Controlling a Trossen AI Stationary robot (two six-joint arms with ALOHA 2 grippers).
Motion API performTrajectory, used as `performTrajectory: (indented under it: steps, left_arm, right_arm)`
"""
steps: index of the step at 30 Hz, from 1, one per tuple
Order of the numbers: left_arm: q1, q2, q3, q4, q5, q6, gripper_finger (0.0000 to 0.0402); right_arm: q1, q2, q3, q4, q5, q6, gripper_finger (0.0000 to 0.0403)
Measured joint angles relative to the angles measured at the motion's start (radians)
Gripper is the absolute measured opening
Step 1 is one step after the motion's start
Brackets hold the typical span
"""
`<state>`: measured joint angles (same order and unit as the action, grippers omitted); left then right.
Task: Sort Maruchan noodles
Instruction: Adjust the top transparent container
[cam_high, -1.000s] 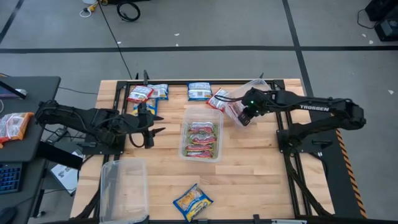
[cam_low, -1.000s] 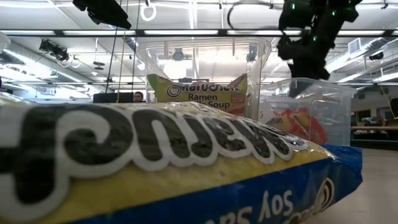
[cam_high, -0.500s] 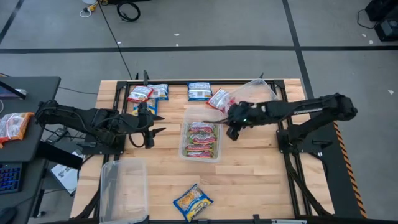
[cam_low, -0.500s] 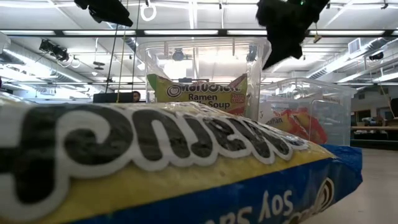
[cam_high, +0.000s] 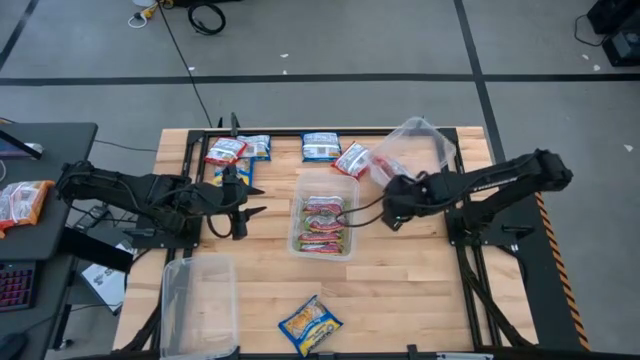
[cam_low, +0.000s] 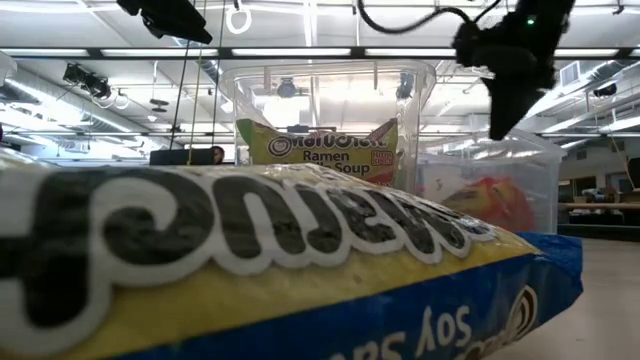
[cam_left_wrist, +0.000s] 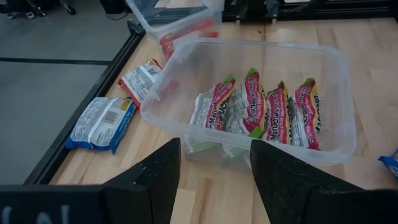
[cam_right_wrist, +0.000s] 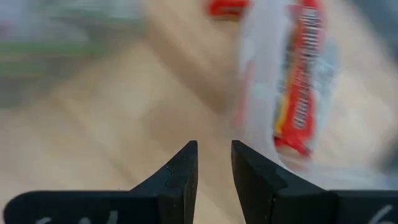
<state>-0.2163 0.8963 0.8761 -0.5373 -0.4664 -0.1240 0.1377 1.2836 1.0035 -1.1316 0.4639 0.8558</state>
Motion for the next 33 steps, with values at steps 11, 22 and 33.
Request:
performTrajectory:
  steps: [11, 22, 33]
  left_arm:
    - [0.000, 0.000, 0.000, -0.040, 0.001, -0.030, 0.0197]
    - [0.000, 0.000, 0.000, -0.029, 0.042, -0.031, 0.0197]
    - [-0.001, 0.000, 0.000, -0.074, 0.166, -0.103, 0.0197]
  right_arm:
    - [0.001, -0.094, -0.005, -0.411, 0.120, 0.255, 0.0103]
    - [0.015, -0.081, 0.030, 0.130, 0.111, -0.105, 0.0102]
    - [-0.044, 0.004, 0.027, -0.138, 0.078, -0.016, 0.0096]
